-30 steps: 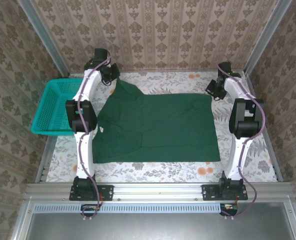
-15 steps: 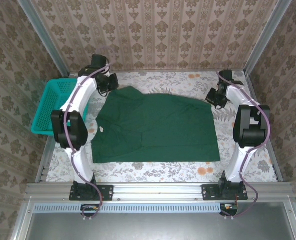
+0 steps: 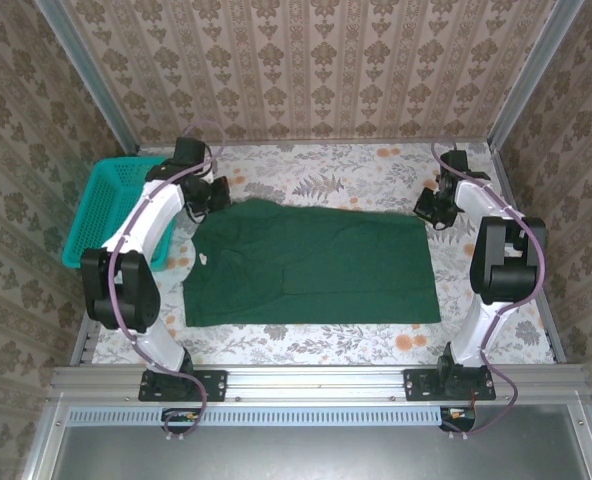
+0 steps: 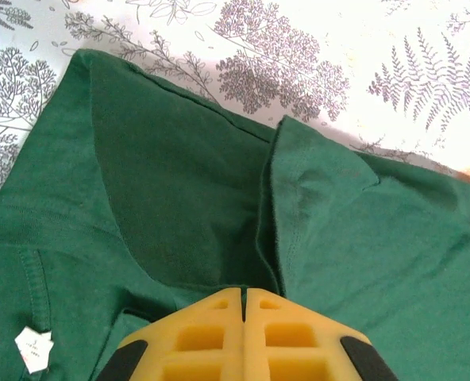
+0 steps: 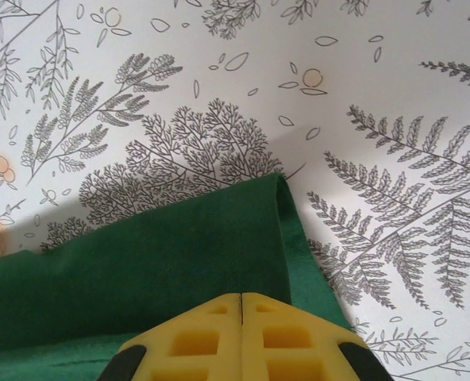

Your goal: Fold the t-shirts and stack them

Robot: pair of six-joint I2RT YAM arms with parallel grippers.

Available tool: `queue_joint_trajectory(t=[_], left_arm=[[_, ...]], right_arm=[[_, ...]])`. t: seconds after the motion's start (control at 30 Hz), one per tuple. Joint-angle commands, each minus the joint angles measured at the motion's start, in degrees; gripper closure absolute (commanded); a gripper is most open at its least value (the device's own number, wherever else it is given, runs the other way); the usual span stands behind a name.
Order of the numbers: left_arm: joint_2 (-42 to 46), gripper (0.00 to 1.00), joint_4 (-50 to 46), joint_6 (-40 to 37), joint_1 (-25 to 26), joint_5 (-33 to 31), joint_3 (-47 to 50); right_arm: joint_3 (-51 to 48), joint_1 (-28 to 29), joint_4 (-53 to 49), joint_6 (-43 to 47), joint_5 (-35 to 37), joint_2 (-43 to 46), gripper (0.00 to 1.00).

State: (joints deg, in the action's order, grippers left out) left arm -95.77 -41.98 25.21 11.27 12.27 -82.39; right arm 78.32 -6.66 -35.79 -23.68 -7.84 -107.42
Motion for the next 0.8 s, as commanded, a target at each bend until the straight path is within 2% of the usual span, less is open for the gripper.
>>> queue_joint_trajectory(t=[0.0, 0.17, 0.23, 0.3, 0.4, 0.43, 0.53, 0.6, 0.77], left_arm=[[3.4, 1.0, -0.9, -1.4, -1.0, 1.1, 2.4], [5.3, 1.0, -1.0, -0.9, -1.4, 2.1, 6.2], [6.1, 0.98, -1.6, -0.1, -2.1, 1.6, 6.8], [7.4, 0.78, -1.8, 1.3, -3.3, 0.7, 6.9], [10.3, 0.76, 0.2, 3.4, -4.4, -1.8, 7.8], [11.5, 0.72, 1.1, 4.0, -4.4, -3.1, 7.9], [13.1, 0.67, 4.3, 4.5, -4.4, -5.4, 7.7], [11.5, 0.66, 4.8, 3.7, -4.5, -4.6, 5.8], [-0.1, 0.76, 0.5, 0.0, -1.9, -0.2, -3.3]], right_arm=[[-1.0, -0.5, -0.1, 1.7, 0.4, 1.9, 1.0], [-1.8, -1.8, -0.5, 1.7, 0.7, 1.2, 0.99], [-1.7, -2.6, -1.3, 1.3, 1.1, 1.0, 0.87], [-1.6, -3.6, -2.1, -0.1, 1.6, 1.0, 0.71], [-2.5, -6.1, -2.0, -4.7, 0.9, 1.8, 0.66], [-3.1, -7.2, -1.5, -6.9, -0.2, 2.2, 0.62], [-5.8, -9.0, 1.3, -12.1, -2.3, 4.2, 0.6], [-6.6, -8.3, 3.7, -14.5, -4.2, 5.1, 0.61], [-2.3, -1.7, 2.9, -14.7, -5.8, 1.6, 0.7]])
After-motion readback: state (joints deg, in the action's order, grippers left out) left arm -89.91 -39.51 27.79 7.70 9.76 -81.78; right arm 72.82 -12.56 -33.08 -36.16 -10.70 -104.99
